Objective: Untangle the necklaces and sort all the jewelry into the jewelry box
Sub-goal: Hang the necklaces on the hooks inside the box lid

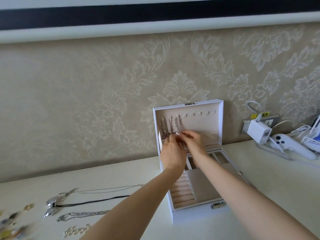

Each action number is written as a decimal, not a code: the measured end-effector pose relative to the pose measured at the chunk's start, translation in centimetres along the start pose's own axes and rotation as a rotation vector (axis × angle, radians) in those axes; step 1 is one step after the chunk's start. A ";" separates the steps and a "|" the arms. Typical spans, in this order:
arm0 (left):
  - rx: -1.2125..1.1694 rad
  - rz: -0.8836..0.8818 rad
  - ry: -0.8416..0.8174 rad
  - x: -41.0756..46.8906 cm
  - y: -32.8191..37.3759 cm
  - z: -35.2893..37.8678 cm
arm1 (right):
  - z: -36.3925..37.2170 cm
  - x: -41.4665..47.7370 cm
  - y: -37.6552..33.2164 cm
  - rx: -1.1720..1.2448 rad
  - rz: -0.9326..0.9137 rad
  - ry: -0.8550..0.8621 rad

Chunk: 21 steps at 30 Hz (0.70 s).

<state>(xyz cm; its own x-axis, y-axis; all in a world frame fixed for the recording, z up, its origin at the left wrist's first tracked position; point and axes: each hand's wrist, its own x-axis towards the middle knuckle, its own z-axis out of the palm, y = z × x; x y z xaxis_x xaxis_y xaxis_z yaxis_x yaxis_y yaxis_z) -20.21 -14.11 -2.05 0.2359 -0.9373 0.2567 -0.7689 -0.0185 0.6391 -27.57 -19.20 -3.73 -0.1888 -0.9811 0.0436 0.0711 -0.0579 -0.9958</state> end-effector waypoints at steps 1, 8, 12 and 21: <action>0.034 0.018 -0.017 -0.1 0.0 -0.1 | -0.1 0.0 0.1 -0.025 0.005 0.007; 0.133 0.051 -0.039 0.5 0.0 -0.4 | -1.5 0.0 -0.3 -0.184 -0.034 0.024; 0.235 0.036 -0.105 0.8 -0.2 -0.4 | -1.9 0.0 -0.8 -0.327 -0.143 0.108; 0.191 0.062 -0.102 1.1 -0.5 -0.9 | -1.3 0.4 -2.0 -0.383 -0.271 0.001</action>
<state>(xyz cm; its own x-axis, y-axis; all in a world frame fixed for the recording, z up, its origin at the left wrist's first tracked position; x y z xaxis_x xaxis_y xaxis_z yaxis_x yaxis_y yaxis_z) -19.04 -14.80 -1.46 0.1312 -0.9687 0.2106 -0.8809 -0.0165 0.4730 -29.06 -19.20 -1.87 -0.1512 -0.9399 0.3063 -0.3472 -0.2396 -0.9067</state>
